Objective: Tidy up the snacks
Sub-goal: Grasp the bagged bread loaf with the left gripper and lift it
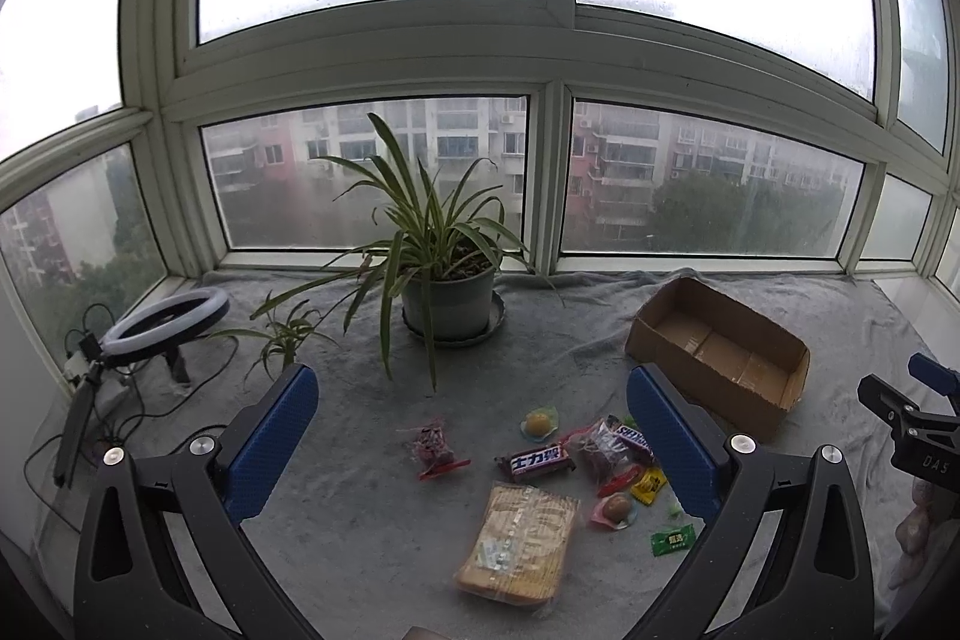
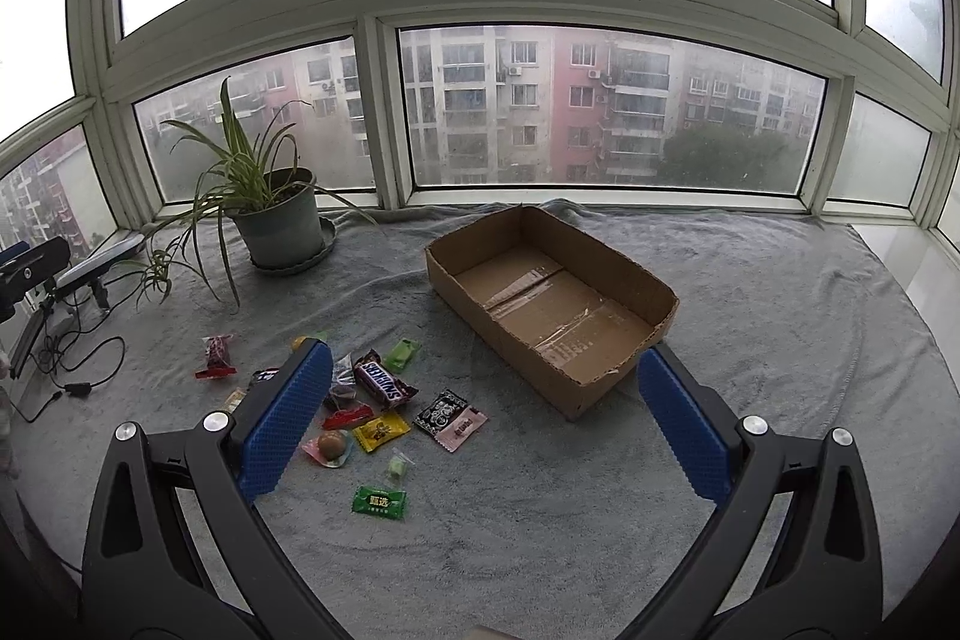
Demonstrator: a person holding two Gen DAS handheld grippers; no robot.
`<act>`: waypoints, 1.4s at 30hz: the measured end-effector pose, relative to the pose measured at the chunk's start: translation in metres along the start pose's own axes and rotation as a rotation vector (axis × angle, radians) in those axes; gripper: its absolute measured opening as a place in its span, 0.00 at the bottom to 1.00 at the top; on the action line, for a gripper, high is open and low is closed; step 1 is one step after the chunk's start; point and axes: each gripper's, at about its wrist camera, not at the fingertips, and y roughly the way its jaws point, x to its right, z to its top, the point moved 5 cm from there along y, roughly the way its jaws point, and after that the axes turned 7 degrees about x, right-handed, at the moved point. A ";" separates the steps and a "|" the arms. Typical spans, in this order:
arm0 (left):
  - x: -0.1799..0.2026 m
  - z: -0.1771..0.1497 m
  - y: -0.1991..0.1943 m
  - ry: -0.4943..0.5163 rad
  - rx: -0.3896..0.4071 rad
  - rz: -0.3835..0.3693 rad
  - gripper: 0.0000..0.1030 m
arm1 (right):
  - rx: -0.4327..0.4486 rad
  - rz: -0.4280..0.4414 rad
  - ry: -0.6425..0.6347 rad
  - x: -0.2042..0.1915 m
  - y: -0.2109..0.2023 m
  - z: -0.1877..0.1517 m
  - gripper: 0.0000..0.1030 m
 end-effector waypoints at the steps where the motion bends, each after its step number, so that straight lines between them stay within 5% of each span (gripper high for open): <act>1: -0.002 -0.003 0.003 -0.005 -0.010 -0.004 0.99 | -0.007 0.016 0.006 -0.002 0.003 -0.002 1.00; 10: -0.021 -0.042 0.037 -0.100 -0.154 -0.068 0.99 | -0.116 0.161 0.029 -0.032 0.038 -0.031 1.00; 21: -0.032 -0.096 0.075 -0.216 -0.364 -0.181 0.75 | -0.326 0.363 0.082 -0.086 0.093 -0.078 0.96; 27: -0.032 -0.131 0.098 -0.310 -0.494 -0.257 0.54 | -0.458 0.472 0.139 -0.116 0.127 -0.109 0.83; 30: -0.034 -0.147 0.104 -0.367 -0.547 -0.288 0.51 | -0.515 0.509 0.166 -0.128 0.138 -0.121 0.70; 42: -0.040 -0.175 0.121 -0.445 -0.637 -0.322 0.35 | -0.606 0.603 0.185 -0.163 0.152 -0.139 0.47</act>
